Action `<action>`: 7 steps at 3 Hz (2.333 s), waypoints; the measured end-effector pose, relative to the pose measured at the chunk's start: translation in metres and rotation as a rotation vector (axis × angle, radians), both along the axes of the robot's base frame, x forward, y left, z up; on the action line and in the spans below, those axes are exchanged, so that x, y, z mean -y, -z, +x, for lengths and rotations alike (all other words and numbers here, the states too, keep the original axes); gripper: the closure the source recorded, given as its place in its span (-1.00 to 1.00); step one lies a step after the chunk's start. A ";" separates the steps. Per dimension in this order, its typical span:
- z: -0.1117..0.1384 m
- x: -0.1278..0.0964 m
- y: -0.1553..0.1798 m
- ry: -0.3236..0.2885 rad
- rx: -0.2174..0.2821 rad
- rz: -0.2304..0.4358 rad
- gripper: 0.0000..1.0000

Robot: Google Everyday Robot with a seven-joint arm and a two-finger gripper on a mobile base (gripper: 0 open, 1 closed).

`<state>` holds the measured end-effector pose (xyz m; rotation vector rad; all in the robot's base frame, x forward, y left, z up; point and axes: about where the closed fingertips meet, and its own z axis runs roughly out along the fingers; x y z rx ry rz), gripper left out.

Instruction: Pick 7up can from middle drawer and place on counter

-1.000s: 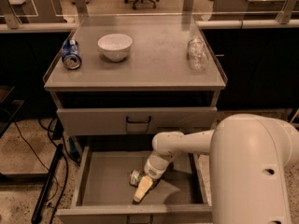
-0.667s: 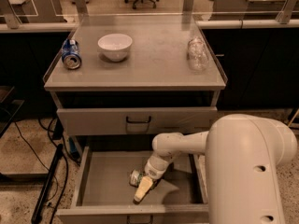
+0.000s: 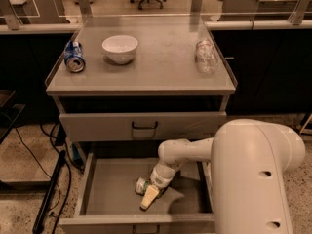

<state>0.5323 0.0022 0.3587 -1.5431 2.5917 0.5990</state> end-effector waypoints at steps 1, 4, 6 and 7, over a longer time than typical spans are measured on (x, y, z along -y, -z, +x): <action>0.000 0.000 0.000 0.000 0.000 0.000 -0.16; -0.007 0.000 -0.012 -0.011 -0.014 0.022 1.00; -0.025 0.022 -0.085 -0.031 -0.005 0.107 1.00; -0.025 0.022 -0.087 -0.033 -0.009 0.112 1.00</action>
Offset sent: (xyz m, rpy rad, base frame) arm 0.0000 0.0000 0.0000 0.0000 0.0000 0.0000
